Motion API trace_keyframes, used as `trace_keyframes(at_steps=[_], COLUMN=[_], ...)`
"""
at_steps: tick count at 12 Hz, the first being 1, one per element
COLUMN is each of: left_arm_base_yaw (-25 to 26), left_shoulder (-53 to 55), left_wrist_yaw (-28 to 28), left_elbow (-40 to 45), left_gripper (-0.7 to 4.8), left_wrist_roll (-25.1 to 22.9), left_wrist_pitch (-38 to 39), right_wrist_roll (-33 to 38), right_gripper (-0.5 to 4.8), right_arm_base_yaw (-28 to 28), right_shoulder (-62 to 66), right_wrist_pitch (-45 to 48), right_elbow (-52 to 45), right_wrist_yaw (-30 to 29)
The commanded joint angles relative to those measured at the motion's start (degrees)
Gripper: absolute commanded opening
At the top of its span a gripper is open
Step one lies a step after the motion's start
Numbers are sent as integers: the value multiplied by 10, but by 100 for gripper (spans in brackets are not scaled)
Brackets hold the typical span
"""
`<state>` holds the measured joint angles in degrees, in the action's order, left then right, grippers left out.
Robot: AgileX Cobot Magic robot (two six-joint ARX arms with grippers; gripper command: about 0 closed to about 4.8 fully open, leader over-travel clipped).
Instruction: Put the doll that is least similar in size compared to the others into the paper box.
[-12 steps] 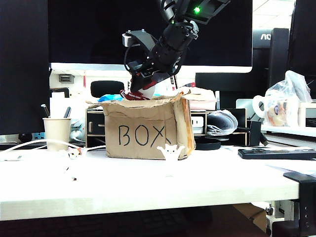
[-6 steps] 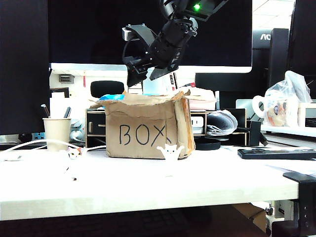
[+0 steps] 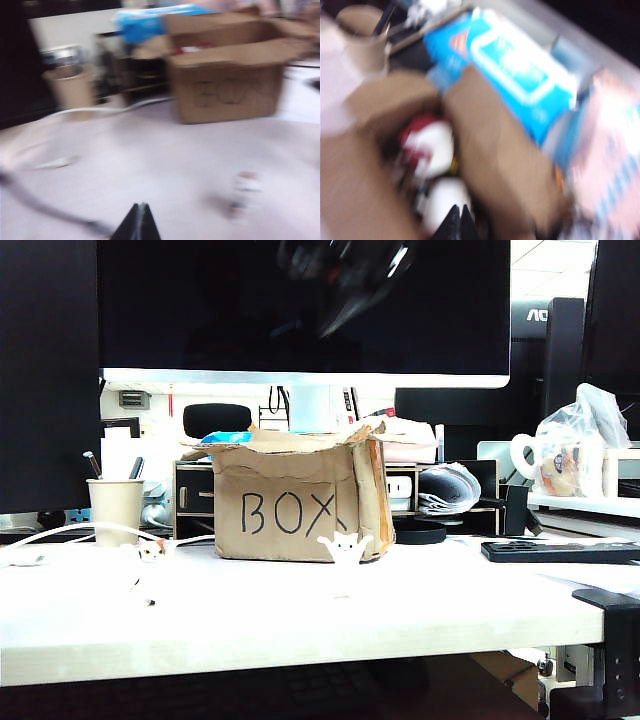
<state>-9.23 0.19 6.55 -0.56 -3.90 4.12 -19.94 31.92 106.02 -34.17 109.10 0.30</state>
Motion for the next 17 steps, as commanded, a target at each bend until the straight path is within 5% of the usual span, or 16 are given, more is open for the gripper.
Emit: trace_keyframes(at_steps=[1,4,7,9,11,14,17], left_arm_base_yaw=[80,152,158,157,157,157,157], left_shoulder=[0,0,0,0,0,0,0], left_wrist_yaw=[1,1,1,2,2,2,1], left_elbow=[-1,-1,-1,-1,-1,-1,-1], left_gripper=[-5,-5,-5,-5,-5,-5,-5], left_wrist_roll=[-2,-2,-2,-2,-2,-2,-2], left_wrist_pitch=[-3,-3,-3,-3,-3,-3,-3], right_wrist_roll=[23,62,110,141,184,200,200], right_gripper=[-6,-6,-6,-6,-6,-5,-5], right_arm_base_yaw=[0,1,1,1,1,0,0], right_shoulder=[-71,-156,-303,-442,-715,-884,-954], right_wrist_pitch=[-107,-177,-226,-198,-125,37,-52], right_elbow=[3,3,-24,-115,-383,-568,-603], right_wrist_yaw=[2,2,2,2,-4,-4,-4])
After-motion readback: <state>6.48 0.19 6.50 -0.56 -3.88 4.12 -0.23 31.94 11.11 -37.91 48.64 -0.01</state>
